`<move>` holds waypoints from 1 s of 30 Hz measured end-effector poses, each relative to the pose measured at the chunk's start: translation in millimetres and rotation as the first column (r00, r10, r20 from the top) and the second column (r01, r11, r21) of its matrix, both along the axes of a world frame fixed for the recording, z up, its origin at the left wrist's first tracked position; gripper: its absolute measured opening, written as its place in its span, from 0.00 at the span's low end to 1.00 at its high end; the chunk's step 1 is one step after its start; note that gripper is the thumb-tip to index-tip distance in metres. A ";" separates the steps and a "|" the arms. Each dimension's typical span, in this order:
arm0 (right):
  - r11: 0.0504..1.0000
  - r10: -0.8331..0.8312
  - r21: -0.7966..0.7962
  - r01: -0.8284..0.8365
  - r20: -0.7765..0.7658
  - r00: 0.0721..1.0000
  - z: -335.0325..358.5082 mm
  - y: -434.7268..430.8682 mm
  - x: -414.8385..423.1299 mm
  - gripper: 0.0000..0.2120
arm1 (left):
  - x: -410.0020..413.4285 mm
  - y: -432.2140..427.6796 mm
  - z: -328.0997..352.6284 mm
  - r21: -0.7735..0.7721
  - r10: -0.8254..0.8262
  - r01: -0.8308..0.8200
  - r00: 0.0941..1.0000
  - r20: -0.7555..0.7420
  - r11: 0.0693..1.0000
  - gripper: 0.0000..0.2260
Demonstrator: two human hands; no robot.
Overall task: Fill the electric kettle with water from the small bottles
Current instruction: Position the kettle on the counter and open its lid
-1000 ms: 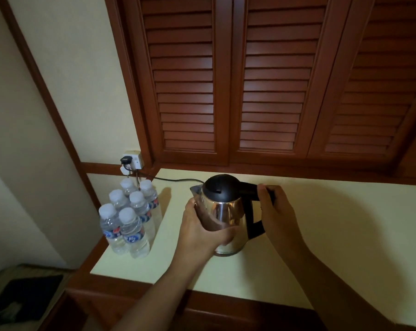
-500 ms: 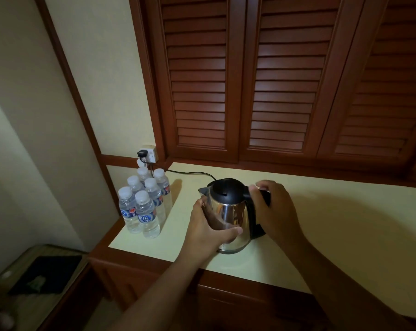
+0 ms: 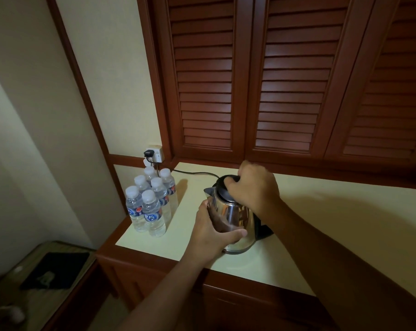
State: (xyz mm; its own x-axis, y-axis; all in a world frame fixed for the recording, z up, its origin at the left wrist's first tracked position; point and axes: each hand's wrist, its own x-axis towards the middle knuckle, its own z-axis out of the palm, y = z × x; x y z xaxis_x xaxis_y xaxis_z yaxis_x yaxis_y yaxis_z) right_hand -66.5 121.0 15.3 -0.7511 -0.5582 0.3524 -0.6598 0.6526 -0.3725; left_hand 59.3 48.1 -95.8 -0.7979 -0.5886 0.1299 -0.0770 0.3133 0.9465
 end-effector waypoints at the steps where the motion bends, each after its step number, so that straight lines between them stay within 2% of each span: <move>1: 0.997 0.006 -0.076 -0.001 0.069 0.998 1.2 3.8 -1.6 0.16 | -0.6 -1.1 -1.6 0.002 0.000 0.000 1.000 -0.005 1.000 0.47; 5: 0.902 0.147 -0.432 0.006 0.319 0.936 0.0 33.3 -9.2 0.05 | -1.9 -3.2 -6.3 0.014 -0.002 0.002 1.000 0.010 1.000 0.48; 7: 0.848 0.241 -0.530 0.000 0.385 0.891 -3.5 50.8 -8.1 0.06 | -2.2 -2.5 -6.3 0.000 -0.002 0.002 1.000 0.016 1.000 0.49; 10: 0.797 0.266 -0.597 0.091 0.483 0.834 -14.2 67.2 -9.9 0.09 | -2.8 -2.4 -6.8 -0.003 -0.009 0.009 1.000 0.023 1.000 0.48; 13: 0.807 0.231 -0.572 0.145 0.532 0.815 -29.4 77.2 -14.1 0.12 | -2.7 -0.9 -5.3 -0.027 0.004 -0.003 0.999 0.041 1.000 0.45; 16: 0.819 0.213 -0.559 0.130 0.507 0.835 -37.4 88.4 -7.5 0.14 | -1.4 2.0 -4.3 -0.028 0.009 -0.008 0.998 0.054 1.000 0.44; 18: 0.771 0.187 -0.617 0.157 0.456 0.870 -36.7 96.8 2.4 0.14 | -0.6 1.9 -5.9 -0.052 0.010 -0.007 0.999 0.049 0.999 0.43; 20: 0.695 0.122 -0.696 0.177 0.358 0.926 -32.6 106.7 17.1 0.14 | 1.7 1.5 -6.8 -0.076 -0.002 0.005 0.999 0.041 0.997 0.44; 22: 0.650 0.093 -0.754 0.092 0.199 0.976 -31.4 114.1 34.7 0.12 | 10.2 3.0 -3.8 -0.107 0.006 -0.002 1.000 0.031 0.994 0.43; 24: 0.651 0.155 -0.758 -0.046 0.074 0.985 -34.0 113.8 53.9 0.11 | 22.8 4.8 -0.4 -0.125 0.058 -0.054 0.998 0.031 0.991 0.48; 26: 0.682 0.241 -0.718 -0.138 0.042 0.970 -38.9 106.2 71.9 0.10 | 37.6 2.0 0.1 -0.137 0.110 -0.108 0.994 0.011 0.985 0.50; 30: 0.754 0.414 -0.604 -0.259 0.130 0.901 -48.5 72.8 101.7 0.13 | 68.6 -4.8 7.8 -0.209 0.204 -0.219 0.975 -0.091 0.953 0.36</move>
State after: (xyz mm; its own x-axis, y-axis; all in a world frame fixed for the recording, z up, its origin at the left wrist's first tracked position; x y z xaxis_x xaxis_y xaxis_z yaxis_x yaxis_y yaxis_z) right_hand 35.1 193.7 -33.2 -0.6549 -0.5518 0.5164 -0.6336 0.0285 -0.7731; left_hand 127.9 43.4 -88.0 -0.6434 -0.6946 0.3217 -0.1019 0.4942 0.8633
